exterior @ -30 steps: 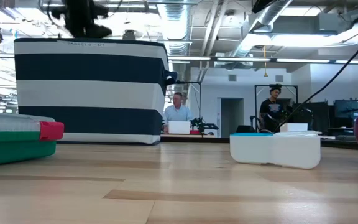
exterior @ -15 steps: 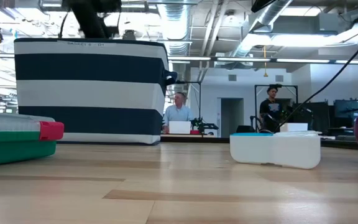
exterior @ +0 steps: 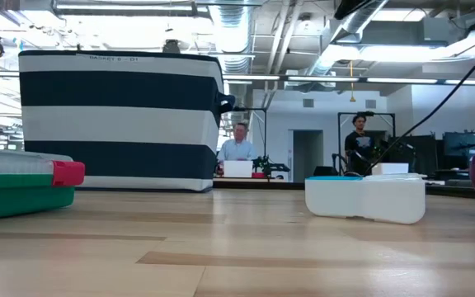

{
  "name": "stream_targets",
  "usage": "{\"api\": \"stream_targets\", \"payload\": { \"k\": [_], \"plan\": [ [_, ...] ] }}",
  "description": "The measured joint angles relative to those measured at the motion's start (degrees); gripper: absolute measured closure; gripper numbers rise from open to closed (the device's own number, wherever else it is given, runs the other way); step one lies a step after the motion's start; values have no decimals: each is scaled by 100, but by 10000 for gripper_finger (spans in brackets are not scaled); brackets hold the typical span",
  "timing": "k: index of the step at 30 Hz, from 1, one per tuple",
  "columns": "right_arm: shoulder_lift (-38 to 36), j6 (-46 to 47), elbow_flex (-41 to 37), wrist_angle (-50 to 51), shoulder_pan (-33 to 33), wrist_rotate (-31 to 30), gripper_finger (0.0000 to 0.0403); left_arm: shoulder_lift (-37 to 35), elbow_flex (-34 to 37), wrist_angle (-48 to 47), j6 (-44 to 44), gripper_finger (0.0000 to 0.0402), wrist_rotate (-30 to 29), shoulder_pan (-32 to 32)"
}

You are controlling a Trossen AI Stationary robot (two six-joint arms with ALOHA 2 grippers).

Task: Pick & place medical supplies in basket/bin
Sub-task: Put the white gauze into the blue bin

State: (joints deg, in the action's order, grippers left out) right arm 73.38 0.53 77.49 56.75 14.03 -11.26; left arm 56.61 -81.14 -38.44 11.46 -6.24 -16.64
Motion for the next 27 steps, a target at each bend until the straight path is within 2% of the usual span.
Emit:
{"api": "stream_targets", "payload": {
  "k": [4,7,10,15,20,23,27],
  "plan": [
    [105,274,10,-397,404,678,282,-6,2,-110,193,276,-644,958],
    [271,422,6,-735,896,734,282,81,2,-113,208,282,-1119,1512],
    [535,973,8,-744,1397,697,282,206,2,-98,219,285,-1544,1921],
    [1405,2080,9,-683,2224,593,282,391,2,-60,332,288,-2029,2342],
    [2553,2305,0,-722,2803,-261,282,629,4,-62,404,288,-2248,2584],
    [3074,2435,2,-1201,2959,-173,282,781,4,-60,547,288,-2304,2673],
    [3543,2821,13,-2258,3055,342,282,976,4,-60,702,288,-2310,2801]
  ]
}}
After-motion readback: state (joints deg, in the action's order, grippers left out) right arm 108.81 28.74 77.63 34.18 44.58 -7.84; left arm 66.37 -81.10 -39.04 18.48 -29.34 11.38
